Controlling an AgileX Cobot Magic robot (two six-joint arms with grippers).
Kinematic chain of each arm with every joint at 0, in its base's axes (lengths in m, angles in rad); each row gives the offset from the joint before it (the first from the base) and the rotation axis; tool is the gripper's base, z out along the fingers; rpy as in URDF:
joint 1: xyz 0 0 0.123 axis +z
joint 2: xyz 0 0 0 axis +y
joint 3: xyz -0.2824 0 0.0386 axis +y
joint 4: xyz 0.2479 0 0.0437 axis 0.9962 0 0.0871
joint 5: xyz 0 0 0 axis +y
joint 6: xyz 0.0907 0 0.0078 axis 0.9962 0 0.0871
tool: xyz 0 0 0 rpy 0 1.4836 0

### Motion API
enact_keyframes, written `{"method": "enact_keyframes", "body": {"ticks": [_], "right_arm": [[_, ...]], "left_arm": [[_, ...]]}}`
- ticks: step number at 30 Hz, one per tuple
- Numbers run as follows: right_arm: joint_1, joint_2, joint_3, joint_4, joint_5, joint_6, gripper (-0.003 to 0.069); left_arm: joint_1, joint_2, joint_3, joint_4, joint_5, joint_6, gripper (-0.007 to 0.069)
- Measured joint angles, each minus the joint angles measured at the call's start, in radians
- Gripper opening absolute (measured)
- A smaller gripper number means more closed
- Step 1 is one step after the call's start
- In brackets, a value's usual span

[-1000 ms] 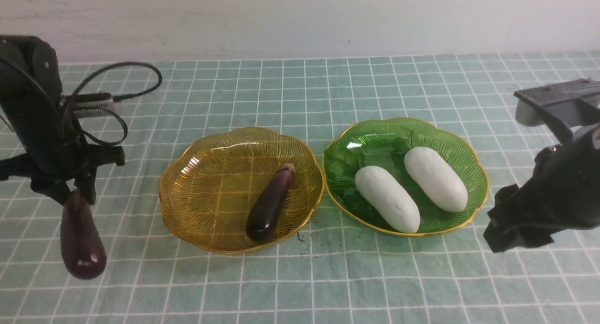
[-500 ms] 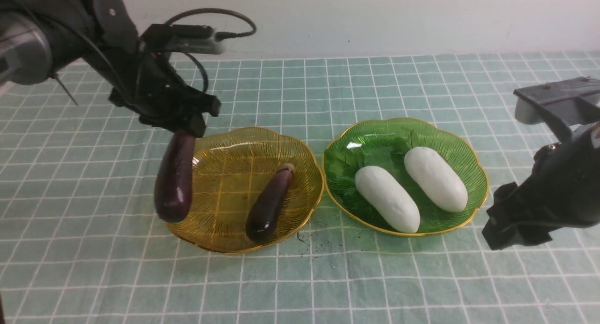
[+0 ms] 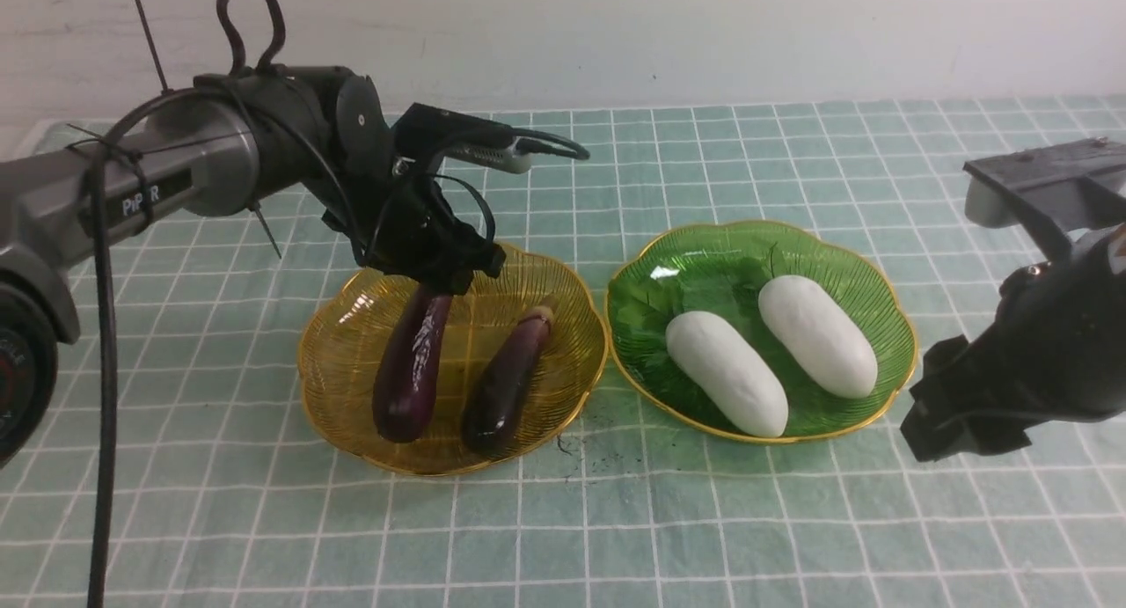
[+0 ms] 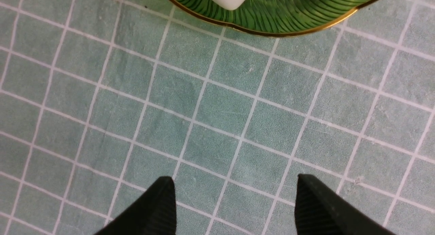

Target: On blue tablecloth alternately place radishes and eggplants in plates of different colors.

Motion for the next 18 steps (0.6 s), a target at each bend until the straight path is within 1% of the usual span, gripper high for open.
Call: {"method": "enact_keyframes", "body": {"ticks": [2, 3, 5, 6, 7, 8, 10, 12, 15, 17, 18], "right_arm": [[0.000, 0.000, 0.000, 0.000, -0.001, 0.000, 0.0430], [0.000, 0.000, 0.000, 0.000, -0.005, 0.000, 0.0430], [0.000, 0.000, 0.000, 0.000, -0.006, 0.000, 0.0430], [0.000, 0.000, 0.000, 0.000, -0.006, 0.000, 0.0430], [0.000, 0.000, 0.000, 0.000, -0.007, 0.000, 0.0430], [0.000, 0.000, 0.000, 0.000, -0.007, 0.000, 0.0430], [0.000, 0.000, 0.000, 0.000, -0.007, 0.000, 0.0430], [0.000, 0.000, 0.000, 0.000, -0.007, 0.000, 0.0430], [0.000, 0.000, 0.000, 0.000, -0.007, -0.002, 0.0430], [0.000, 0.000, 0.000, 0.000, -0.008, -0.010, 0.0430], [0.000, 0.000, 0.000, 0.000, -0.008, -0.013, 0.0430]], "left_arm": [[0.000, 0.000, -0.003, 0.000, 0.015, -0.013, 0.0313], [0.000, -0.001, -0.006, 0.000, 0.023, -0.020, 0.0353], [0.000, -0.003, -0.013, 0.000, 0.035, -0.025, 0.0398], [0.000, -0.004, -0.015, 0.000, 0.040, -0.025, 0.0403], [0.000, -0.005, -0.030, 0.000, 0.061, -0.026, 0.0444], [0.000, -0.005, -0.032, 0.000, 0.065, -0.026, 0.0449], [0.000, -0.011, -0.076, 0.000, 0.141, -0.028, 0.0477], [0.000, -0.019, -0.116, 0.000, 0.207, -0.030, 0.0474], [0.000, -0.028, -0.171, 0.000, 0.294, -0.045, 0.0442], [0.000, -0.036, -0.233, 0.000, 0.400, -0.062, 0.0365], [0.000, -0.037, -0.242, 0.000, 0.414, -0.062, 0.0349]]}}
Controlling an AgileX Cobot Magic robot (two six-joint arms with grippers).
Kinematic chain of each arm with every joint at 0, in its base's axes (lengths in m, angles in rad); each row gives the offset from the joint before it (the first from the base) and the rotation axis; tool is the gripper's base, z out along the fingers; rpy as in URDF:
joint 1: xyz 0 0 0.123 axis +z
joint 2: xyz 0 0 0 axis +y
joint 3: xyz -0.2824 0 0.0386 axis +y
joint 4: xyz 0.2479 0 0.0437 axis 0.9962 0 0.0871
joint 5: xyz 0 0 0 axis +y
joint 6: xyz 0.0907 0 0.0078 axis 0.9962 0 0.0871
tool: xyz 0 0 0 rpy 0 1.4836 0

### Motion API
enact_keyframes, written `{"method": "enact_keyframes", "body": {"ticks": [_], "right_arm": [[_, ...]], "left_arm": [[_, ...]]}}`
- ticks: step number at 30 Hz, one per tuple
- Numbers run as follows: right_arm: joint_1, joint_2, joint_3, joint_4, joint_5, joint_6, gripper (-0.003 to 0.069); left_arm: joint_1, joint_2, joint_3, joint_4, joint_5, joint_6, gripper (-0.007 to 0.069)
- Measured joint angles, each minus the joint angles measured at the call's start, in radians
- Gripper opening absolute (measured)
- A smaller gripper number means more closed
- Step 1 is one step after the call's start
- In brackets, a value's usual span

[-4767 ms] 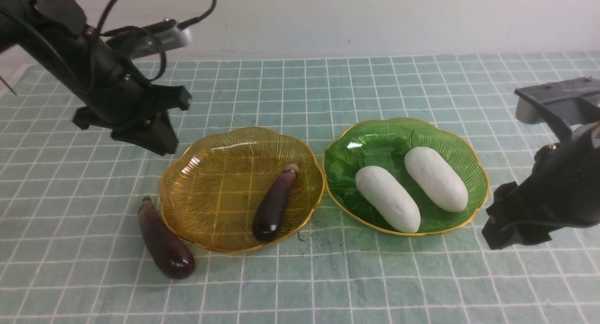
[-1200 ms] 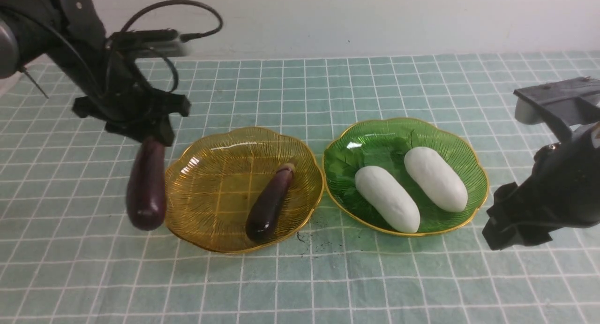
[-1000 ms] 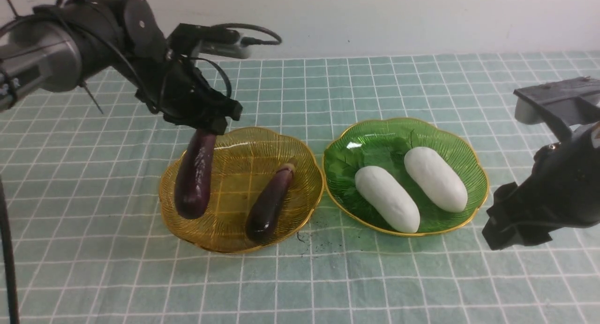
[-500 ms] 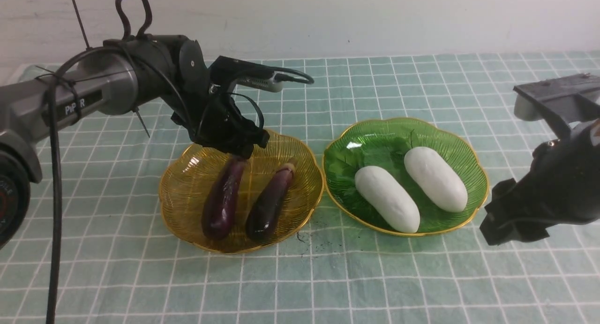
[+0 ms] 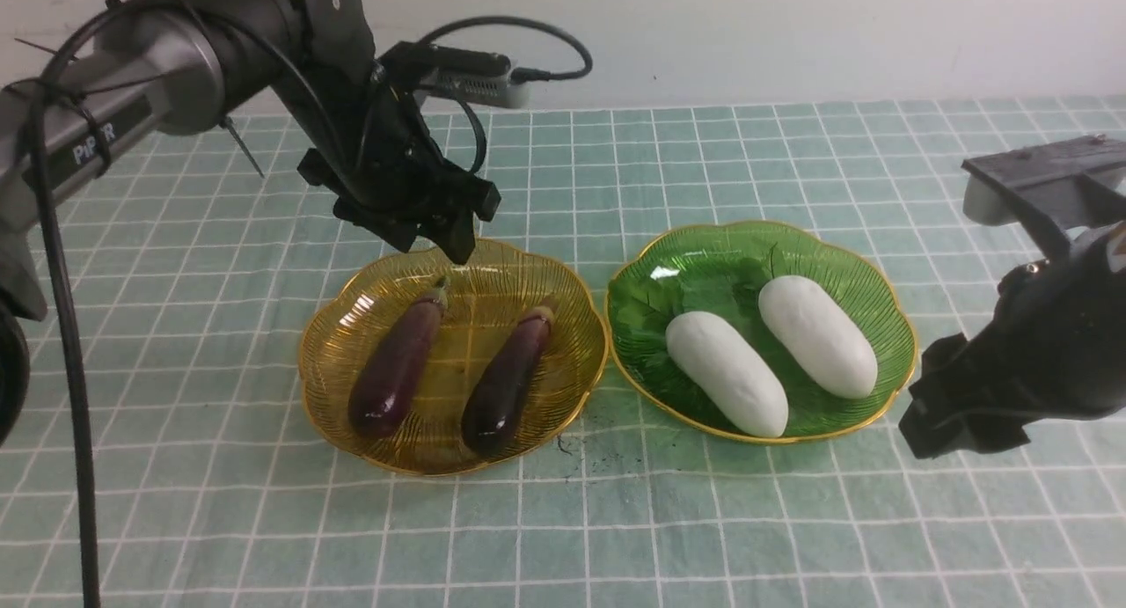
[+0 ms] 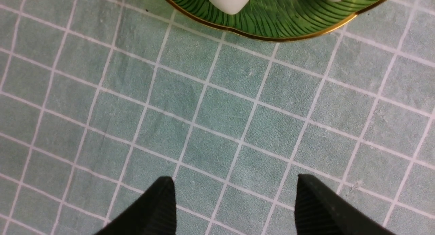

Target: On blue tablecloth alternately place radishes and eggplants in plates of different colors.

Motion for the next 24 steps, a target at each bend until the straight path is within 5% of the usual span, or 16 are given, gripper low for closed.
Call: {"method": "enact_keyframes", "body": {"ticks": [4, 8, 18, 24], "right_arm": [[0.000, 0.000, 0.000, 0.000, 0.014, -0.004, 0.0409], [0.000, 0.000, 0.000, -0.008, 0.051, -0.005, 0.0314], [0.000, -0.159, 0.106, -0.020, 0.052, -0.005, 0.0063], [0.000, -0.420, 0.221, -0.042, 0.060, -0.004, 0.0022]], "left_arm": [[0.000, -0.003, -0.052, 0.000, 0.065, -0.006, 0.0181], [0.000, -0.004, -0.057, -0.005, 0.076, -0.007, 0.0017], [-0.002, -0.004, -0.057, -0.120, 0.077, -0.008, -0.0008], [-0.002, -0.004, -0.057, -0.119, 0.077, -0.008, -0.0008]]}}
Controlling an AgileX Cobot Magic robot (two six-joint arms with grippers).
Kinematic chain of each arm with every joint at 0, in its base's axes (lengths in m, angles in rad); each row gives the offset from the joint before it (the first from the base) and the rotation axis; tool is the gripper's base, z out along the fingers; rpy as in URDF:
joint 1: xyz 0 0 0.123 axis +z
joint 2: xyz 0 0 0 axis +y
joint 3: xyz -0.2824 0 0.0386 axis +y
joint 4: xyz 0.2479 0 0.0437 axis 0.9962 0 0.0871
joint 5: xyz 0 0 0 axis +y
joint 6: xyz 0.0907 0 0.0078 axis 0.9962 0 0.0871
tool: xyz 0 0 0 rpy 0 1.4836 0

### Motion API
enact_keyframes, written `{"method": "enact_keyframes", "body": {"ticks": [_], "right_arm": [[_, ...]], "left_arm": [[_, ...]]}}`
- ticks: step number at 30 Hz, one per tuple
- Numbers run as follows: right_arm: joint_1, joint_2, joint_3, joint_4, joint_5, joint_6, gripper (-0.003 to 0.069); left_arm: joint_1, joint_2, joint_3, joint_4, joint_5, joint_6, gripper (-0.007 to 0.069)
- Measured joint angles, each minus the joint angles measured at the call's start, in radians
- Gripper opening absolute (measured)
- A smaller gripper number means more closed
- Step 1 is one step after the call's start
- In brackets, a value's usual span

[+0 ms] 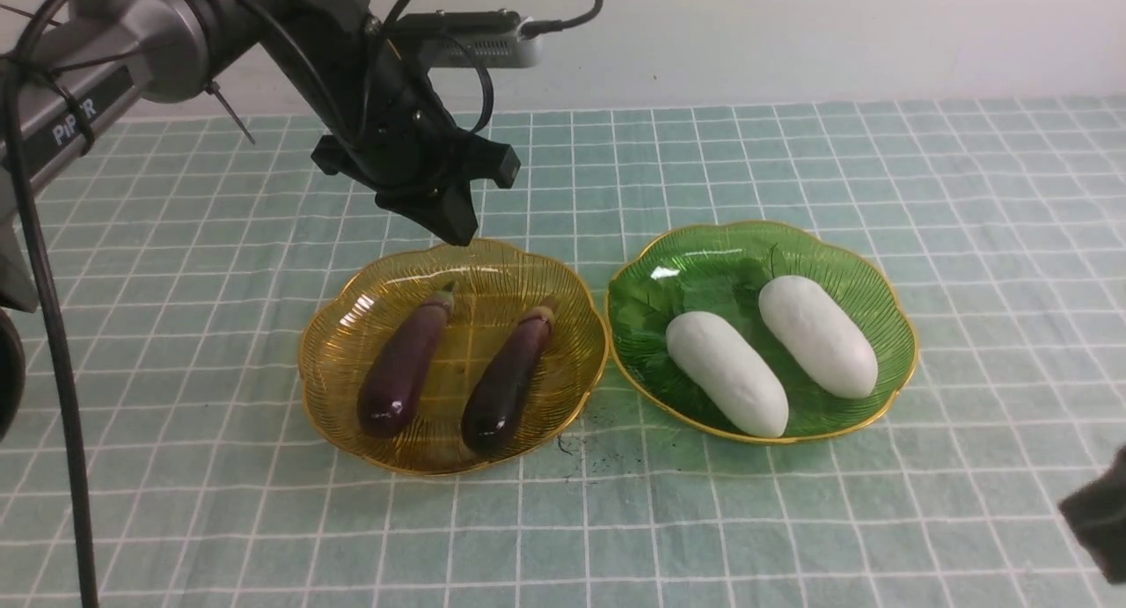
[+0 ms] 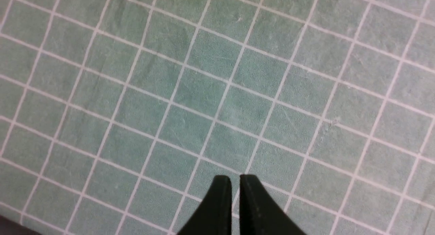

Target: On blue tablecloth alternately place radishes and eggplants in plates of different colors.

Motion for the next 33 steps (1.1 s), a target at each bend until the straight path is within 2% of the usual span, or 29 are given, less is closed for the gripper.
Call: {"method": "enact_keyframes", "body": {"ticks": [3, 6, 8, 11, 13, 16, 23, 33], "right_arm": [[0.000, -0.117, 0.048, 0.000, -0.020, 0.000, 0.0021], [0.000, -0.298, 0.151, -0.004, -0.206, 0.000, 0.0021], [0.000, -0.435, 0.275, -0.013, -0.425, 0.000, 0.0021], [0.000, -0.499, 0.364, -0.029, -0.580, 0.000, 0.0020], [0.000, -0.539, 0.456, -0.058, -0.749, 0.000, 0.0020], [0.000, -0.550, 0.534, -0.079, -0.885, 0.000, 0.0020], [0.000, -0.550, 0.597, -0.079, -0.948, 0.000, 0.0020], [0.000, -0.550, 0.609, -0.079, -0.881, 0.000, 0.0020]], "left_arm": [[0.000, 0.000, 0.000, 0.000, 0.000, 0.000, -0.0008], [0.000, 0.000, 0.000, 0.000, 0.001, 0.000, -0.0008], [0.000, 0.000, 0.000, 0.000, 0.001, 0.000, -0.0008], [0.000, 0.000, 0.000, 0.000, 0.001, 0.000, -0.0008], [0.000, 0.000, 0.000, 0.000, 0.001, 0.000, -0.0008], [0.000, 0.000, 0.000, 0.000, 0.001, 0.000, -0.0008], [0.000, 0.000, 0.000, 0.000, 0.001, 0.000, -0.0008], [0.000, 0.000, 0.000, 0.000, 0.002, 0.000, -0.0008]]}}
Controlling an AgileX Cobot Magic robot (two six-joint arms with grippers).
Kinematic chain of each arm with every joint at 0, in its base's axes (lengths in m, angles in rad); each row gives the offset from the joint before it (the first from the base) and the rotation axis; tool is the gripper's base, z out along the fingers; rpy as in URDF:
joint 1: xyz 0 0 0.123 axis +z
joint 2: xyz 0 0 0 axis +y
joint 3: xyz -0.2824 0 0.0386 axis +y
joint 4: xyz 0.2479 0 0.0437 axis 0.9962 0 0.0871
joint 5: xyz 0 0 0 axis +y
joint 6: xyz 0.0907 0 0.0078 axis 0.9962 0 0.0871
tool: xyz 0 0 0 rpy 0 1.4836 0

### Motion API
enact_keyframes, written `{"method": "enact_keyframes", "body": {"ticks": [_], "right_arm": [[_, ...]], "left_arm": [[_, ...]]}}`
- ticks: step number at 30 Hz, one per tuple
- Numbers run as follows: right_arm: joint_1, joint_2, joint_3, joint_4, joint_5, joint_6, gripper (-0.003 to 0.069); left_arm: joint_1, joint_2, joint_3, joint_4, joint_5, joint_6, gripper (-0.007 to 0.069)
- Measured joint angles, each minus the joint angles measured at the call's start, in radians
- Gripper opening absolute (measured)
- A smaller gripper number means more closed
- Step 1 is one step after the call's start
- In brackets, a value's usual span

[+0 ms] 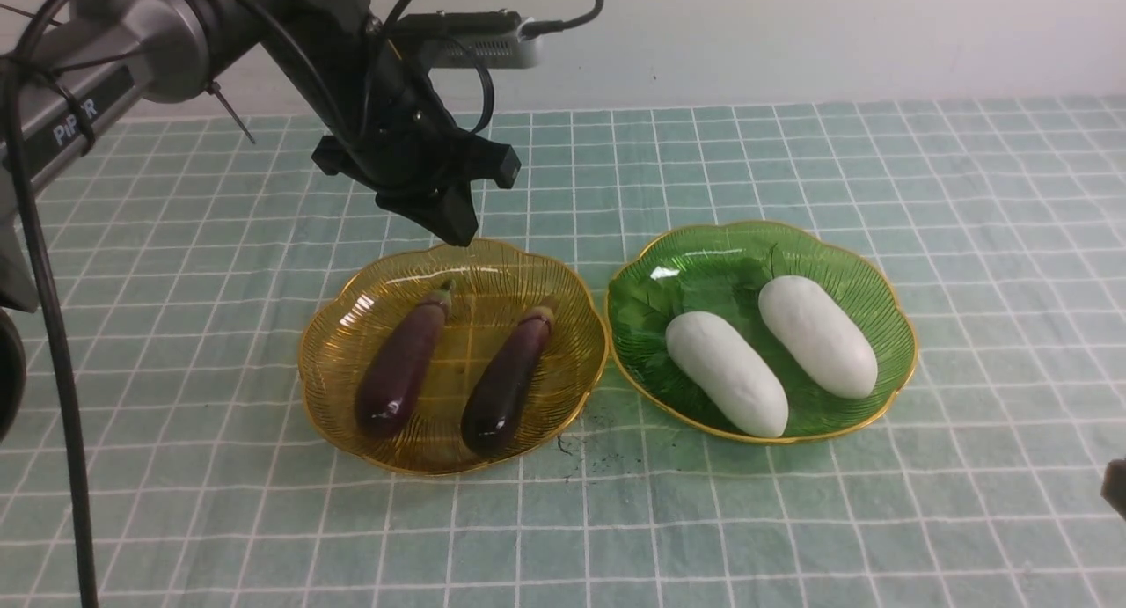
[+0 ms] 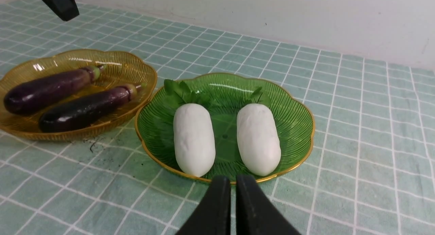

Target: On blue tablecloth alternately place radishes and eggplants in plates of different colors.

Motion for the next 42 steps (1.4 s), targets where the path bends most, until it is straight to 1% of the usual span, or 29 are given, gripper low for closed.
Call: {"method": "enact_keyframes", "body": {"ticks": [11, 20, 26, 29, 33, 36, 37, 42], "right_arm": [[0.000, -0.020, 0.001, 0.001, 0.087, 0.000, 0.0020], [-0.007, -0.183, 0.001, -0.001, 0.155, 0.000, 0.0020], [-0.096, -0.274, 0.034, 0.002, 0.159, 0.000, 0.0020], [-0.166, -0.338, 0.107, 0.002, 0.158, 0.000, 0.0020], [-0.206, -0.370, 0.195, 0.002, 0.145, 0.000, 0.0020], [-0.215, -0.370, 0.264, 0.002, 0.125, 0.000, 0.0020], [-0.218, -0.370, 0.287, 0.002, 0.096, -0.001, 0.0020], [-0.220, -0.370, 0.299, 0.002, 0.020, -0.001, 0.0020]], "left_arm": [[0.000, 0.000, 0.000, 0.000, 0.000, 0.000, -0.0008], [0.000, 0.000, 0.000, 0.000, 0.000, 0.000, -0.0008], [0.000, 0.000, 0.000, 0.000, 0.000, 0.000, -0.0008], [0.000, 0.000, 0.000, 0.000, 0.000, 0.000, -0.0008], [-0.001, 0.000, 0.000, 0.000, 0.000, 0.000, -0.0008], [-0.001, 0.000, 0.000, 0.000, 0.000, 0.000, -0.0008], [-0.001, 0.000, 0.000, -0.003, 0.001, 0.000, -0.0008], [-0.001, -0.005, 0.000, -0.022, 0.001, -0.001, -0.0008]]}}
